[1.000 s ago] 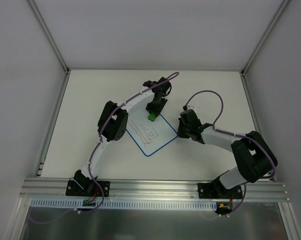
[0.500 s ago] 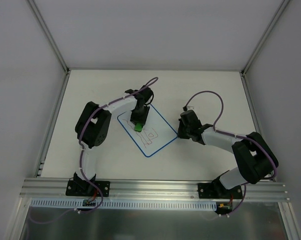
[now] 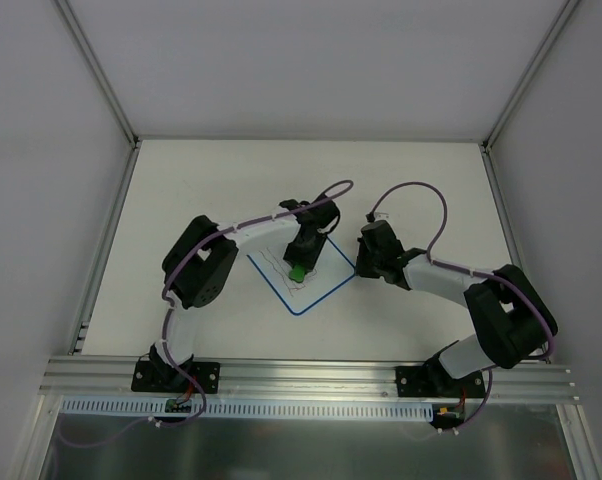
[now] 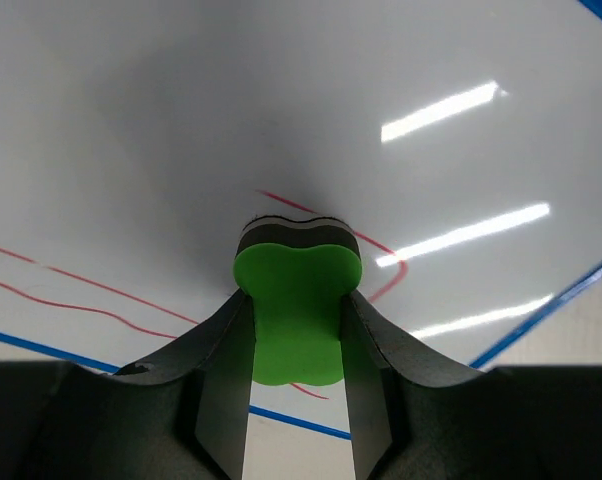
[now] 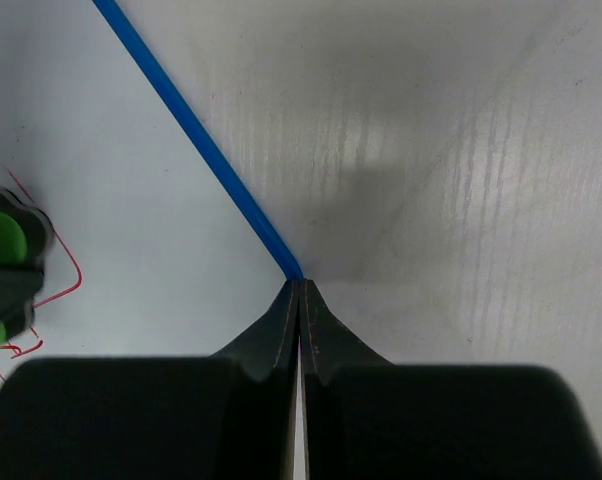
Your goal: Erase the whiteboard
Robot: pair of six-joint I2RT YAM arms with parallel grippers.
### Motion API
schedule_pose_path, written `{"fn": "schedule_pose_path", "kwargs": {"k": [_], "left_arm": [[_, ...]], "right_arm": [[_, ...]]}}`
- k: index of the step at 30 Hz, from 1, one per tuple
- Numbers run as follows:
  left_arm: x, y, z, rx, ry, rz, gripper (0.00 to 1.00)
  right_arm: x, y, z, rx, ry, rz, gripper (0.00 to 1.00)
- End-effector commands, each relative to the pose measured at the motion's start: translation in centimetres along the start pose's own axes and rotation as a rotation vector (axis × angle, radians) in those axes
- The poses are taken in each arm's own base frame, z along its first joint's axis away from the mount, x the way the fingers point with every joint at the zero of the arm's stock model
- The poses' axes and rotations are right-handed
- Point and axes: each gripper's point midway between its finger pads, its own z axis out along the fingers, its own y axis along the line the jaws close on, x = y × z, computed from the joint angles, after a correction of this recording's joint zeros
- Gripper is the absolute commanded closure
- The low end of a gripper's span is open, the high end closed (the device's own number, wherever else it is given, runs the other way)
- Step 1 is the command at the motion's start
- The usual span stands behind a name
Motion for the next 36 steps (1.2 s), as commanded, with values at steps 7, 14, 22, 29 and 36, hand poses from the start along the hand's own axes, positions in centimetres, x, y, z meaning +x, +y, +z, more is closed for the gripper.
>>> {"fn": "schedule_pose_path", "kwargs": {"k": [7,14,22,29,36], "left_arm": [[4.7,1.0,3.0,-0.031,0.172,-0.079,1.00],[2.7,10.5,1.6,-0.181,0.105,-0.252,1.00],[0.0,10.4,2.3,-0.126,0.089,-0.199,1.00],[-0.5,4.0,3.0,-0.038,0.087,-0.073,1.00],[2.4,-1.5,2.5,0.068,0.127,-0.028,1.00]], "right_arm": [[2.9,-2.6,-0.4,0.089,0.072,-0.038,1.00],[2.9,-2.8,-0.3,0.095,0.071,-0.042,1.00],[2.9,-2.7,-0.2,0.092,0.078,-0.040,1.00],[2.8,-2.6,-0.2,0.089,0.076,-0.041,1.00],[2.8,-2.7,-0.3,0.093,0.074,-0.042,1.00]]}}
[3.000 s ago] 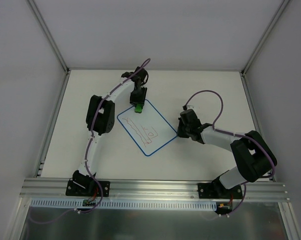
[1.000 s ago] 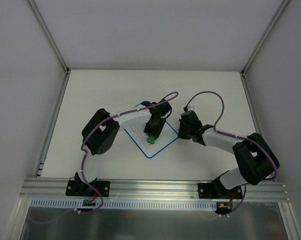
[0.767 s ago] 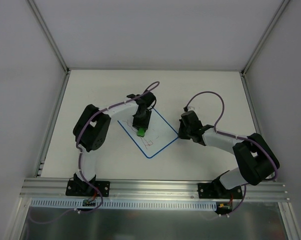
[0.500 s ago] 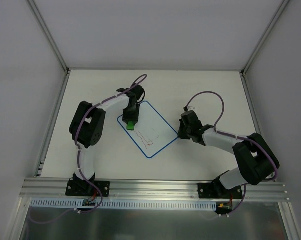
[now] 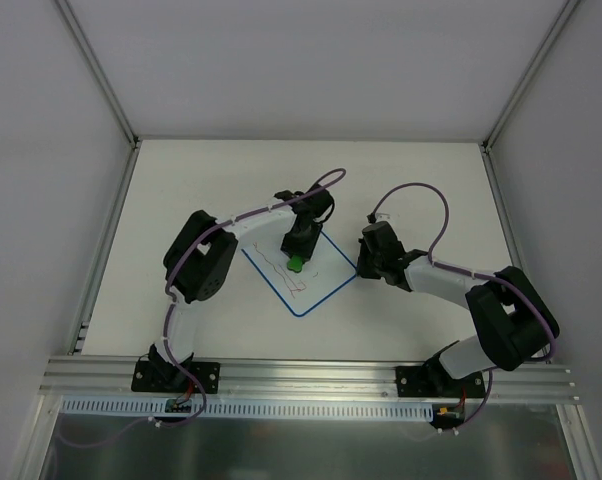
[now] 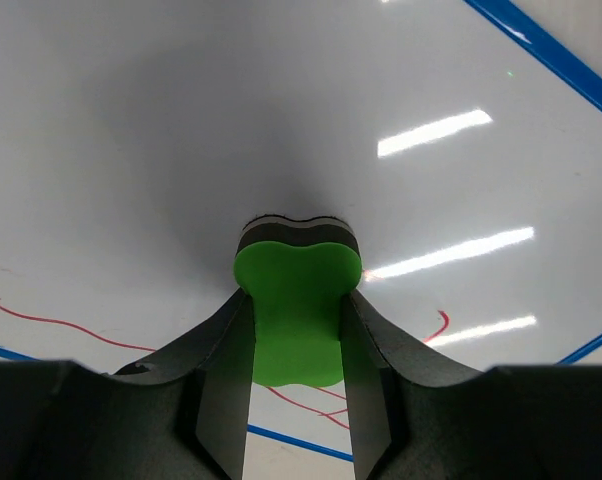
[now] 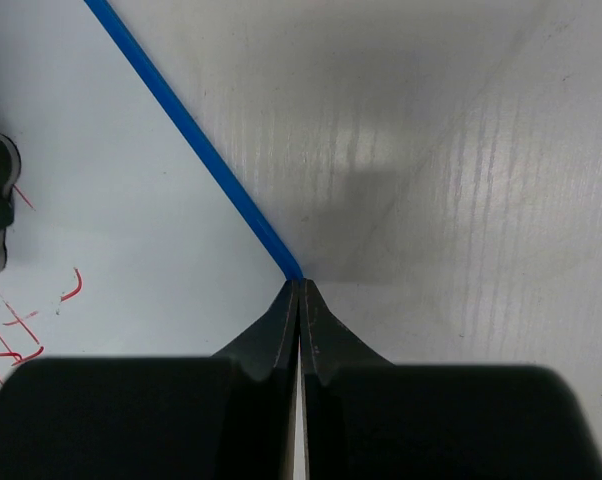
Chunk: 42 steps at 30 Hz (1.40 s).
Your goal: Erase the whiteboard
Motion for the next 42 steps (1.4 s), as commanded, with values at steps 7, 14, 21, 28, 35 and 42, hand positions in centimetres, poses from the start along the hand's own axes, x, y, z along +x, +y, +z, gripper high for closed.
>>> {"fn": "schedule_pose_path", "kwargs": {"k": [7,14,21,28,35,42], "left_arm": [[4.9,-1.8,1.1,0.036,0.121,0.004,0.85],[1.9,-1.4,-1.9,0.037,-0.005,-0.014,0.53],[0.6,-1.6,-3.8,0.073,-0.105,-0.032,0.33],[0.2,-1.5,-4.2,0.095,-0.186,-0.053,0.45],[0.3,-1.6,-3.0,0.096,-0.173,-0.048,0.46],[0.0,-1.3,-2.1,0.081,-0.169,-0.048,0.51]], "right_arm": [[2.8,-2.5,-0.1,0.091,0.084,-0.041,1.00],[2.9,-2.4,-0.1,0.085,0.090,-0.045,1.00],[2.9,-2.5,-0.1,0.088,0.090,-0.046,1.00],[3.0,-2.4,-0.1,0.083,0.095,-0.047,1.00],[3.0,-2.4,-0.1,0.081,0.094,-0.046,1.00],[3.0,-2.3,-0.1,0.079,0.094,-0.048,1.00]]}}
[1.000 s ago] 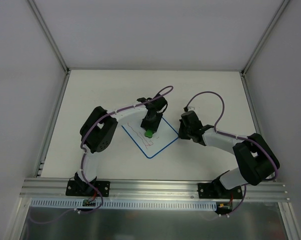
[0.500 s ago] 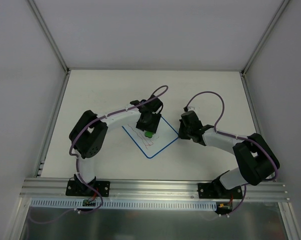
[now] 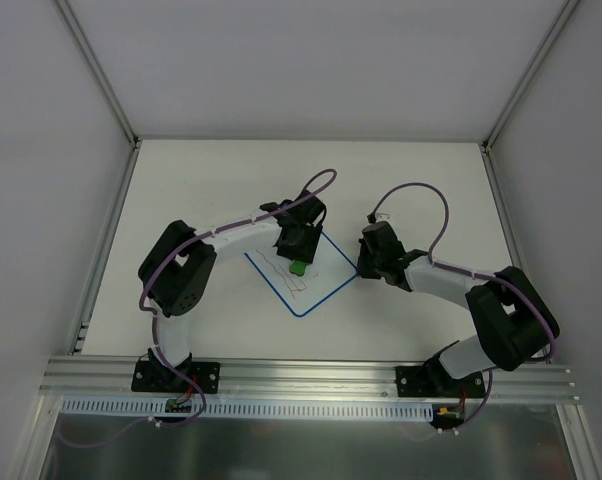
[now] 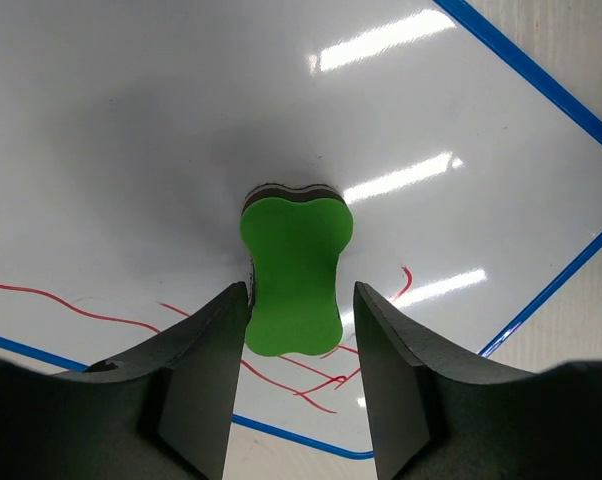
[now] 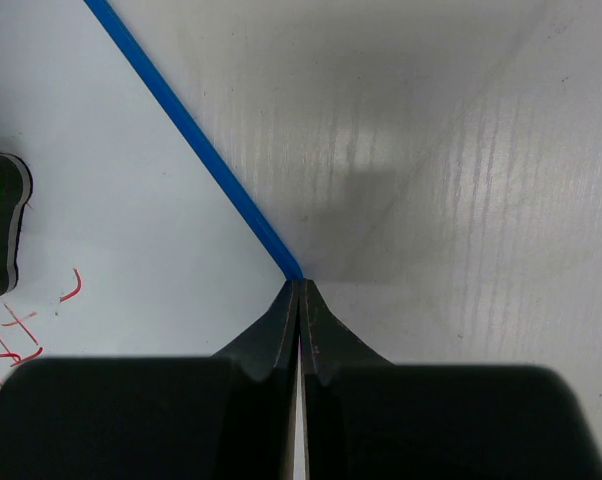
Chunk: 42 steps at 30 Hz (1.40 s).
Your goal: Erase the whiteboard
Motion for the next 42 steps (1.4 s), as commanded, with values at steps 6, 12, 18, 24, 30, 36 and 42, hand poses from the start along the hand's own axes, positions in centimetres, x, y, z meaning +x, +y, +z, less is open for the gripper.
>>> {"fn": "schedule_pose_path", "kwargs": {"k": [6,12,18,24,30,36,42], "left_arm": [[0.0,0.8,0.9,-0.019,0.005,-0.002,0.57],[0.7,1.2,1.3,-0.035,0.021,0.005,0.62],[0.9,1.3,1.8,-0.041,0.032,0.006,0.80],[0.8,2.8,2.3,-0.098,0.026,-0.002,0.95],[1.2,-0.1,2.5,0.021,0.071,0.012,0.96],[4.0,-4.4,2.7,0.111,0.136,0.081,0.97],[6.3,-3.6,3.0,0.051,0.180,0.077,1.00]], "right_arm": [[3.1,-2.3,0.0,0.077,0.099,-0.041,1.00],[3.2,-2.2,0.1,0.078,0.106,-0.040,1.00],[3.2,-2.2,0.1,0.079,0.105,-0.040,1.00],[3.3,-2.3,0.2,0.081,0.109,-0.040,1.00],[3.2,-2.3,0.1,0.080,0.104,-0.040,1.00],[3.2,-2.2,0.1,0.079,0.105,-0.038,1.00],[3.2,-2.2,0.2,0.079,0.107,-0.035,1.00]]}}
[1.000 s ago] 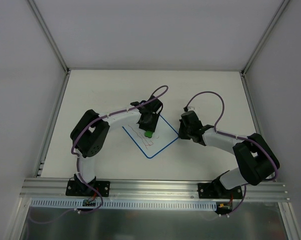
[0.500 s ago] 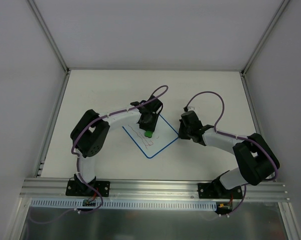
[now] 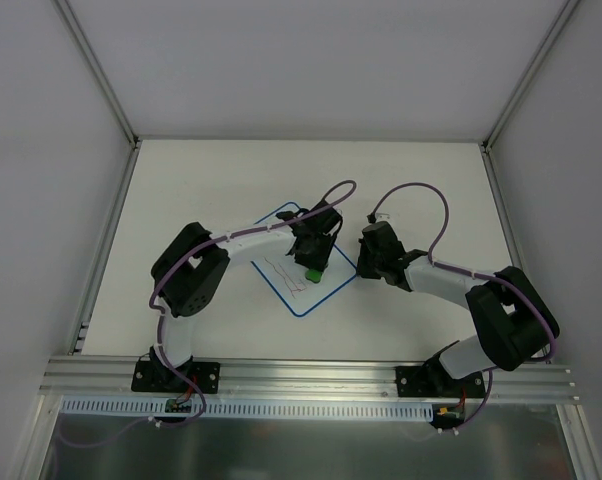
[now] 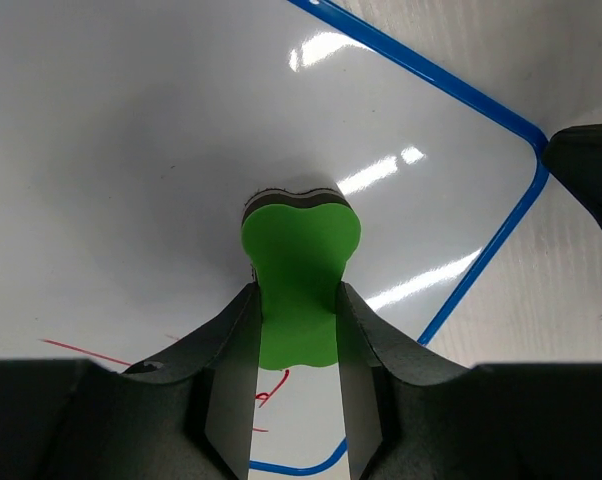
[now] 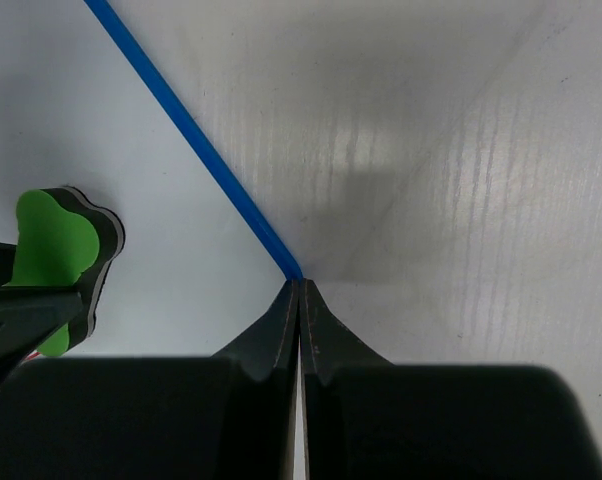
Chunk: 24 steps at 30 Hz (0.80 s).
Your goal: Erase the whiteboard
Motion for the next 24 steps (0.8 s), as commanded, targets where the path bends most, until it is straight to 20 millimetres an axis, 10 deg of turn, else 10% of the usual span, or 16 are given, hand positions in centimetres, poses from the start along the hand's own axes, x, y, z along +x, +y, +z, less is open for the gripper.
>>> {"fn": "schedule_pose_path", "kwargs": {"k": [1,9,12,24], "left_arm": [[4.7,2.0,1.6,-0.100,0.141,-0.015,1.00],[4.3,11.3,-1.4,-0.322,0.132,-0.180,1.00],[4.4,11.7,-2.0,-0.325,0.127,-0.169,1.00],[7.4,0.6,-1.3,-0.060,0.222,0.007,1.00]], "right_arm": [[3.2,-2.2,0.2,0.079,0.107,-0.036,1.00],[3.2,-2.3,0.1,0.083,0.101,-0.033,1.00],[3.2,-2.3,0.1,0.083,0.101,-0.033,1.00],[3.2,-2.2,0.3,0.081,0.106,-0.032,1.00]]}}
